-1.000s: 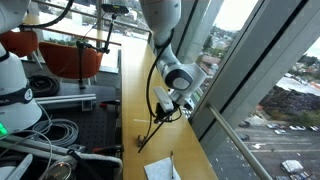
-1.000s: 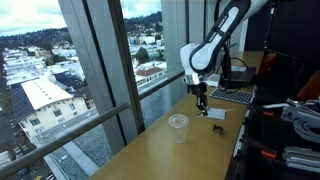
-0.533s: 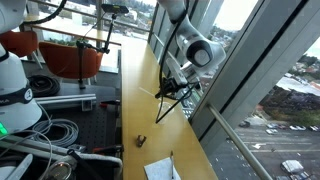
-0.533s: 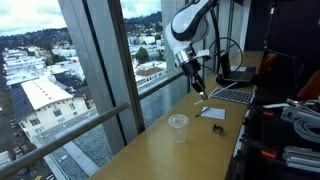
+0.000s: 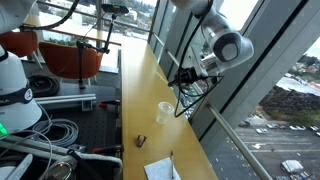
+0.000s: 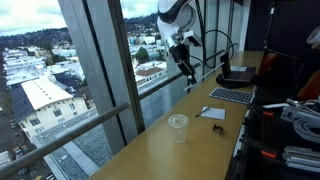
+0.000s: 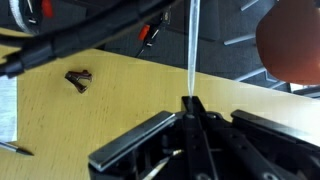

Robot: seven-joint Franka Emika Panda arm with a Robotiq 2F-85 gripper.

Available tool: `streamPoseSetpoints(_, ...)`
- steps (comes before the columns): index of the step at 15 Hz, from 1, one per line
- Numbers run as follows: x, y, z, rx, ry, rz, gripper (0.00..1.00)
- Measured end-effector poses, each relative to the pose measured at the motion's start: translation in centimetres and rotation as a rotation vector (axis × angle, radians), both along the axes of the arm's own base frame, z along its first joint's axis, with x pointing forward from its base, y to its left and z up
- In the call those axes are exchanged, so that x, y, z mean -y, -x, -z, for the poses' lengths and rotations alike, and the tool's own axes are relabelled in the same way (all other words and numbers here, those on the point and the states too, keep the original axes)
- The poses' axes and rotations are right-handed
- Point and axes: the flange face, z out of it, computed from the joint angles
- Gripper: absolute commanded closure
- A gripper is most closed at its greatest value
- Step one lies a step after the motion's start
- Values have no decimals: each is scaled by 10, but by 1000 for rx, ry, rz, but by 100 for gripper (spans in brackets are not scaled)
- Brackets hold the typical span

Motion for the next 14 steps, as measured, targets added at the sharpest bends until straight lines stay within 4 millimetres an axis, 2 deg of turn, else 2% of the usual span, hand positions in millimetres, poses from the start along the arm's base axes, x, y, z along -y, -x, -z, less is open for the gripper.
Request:
streamPoseSetpoints(4, 16, -26, 50, -32, -71, 65, 100)
streamPoseSetpoints(7, 12, -36, 92, -80, -110, 112, 100)
streamPoseSetpoints(9, 6, -39, 112, -124, -120, 140, 100)
streamPoseSetpoints(11, 1, -40, 120, -158, -122, 169, 100)
streamPoseSetpoints(14, 1, -44, 112, -186, -94, 220, 100)
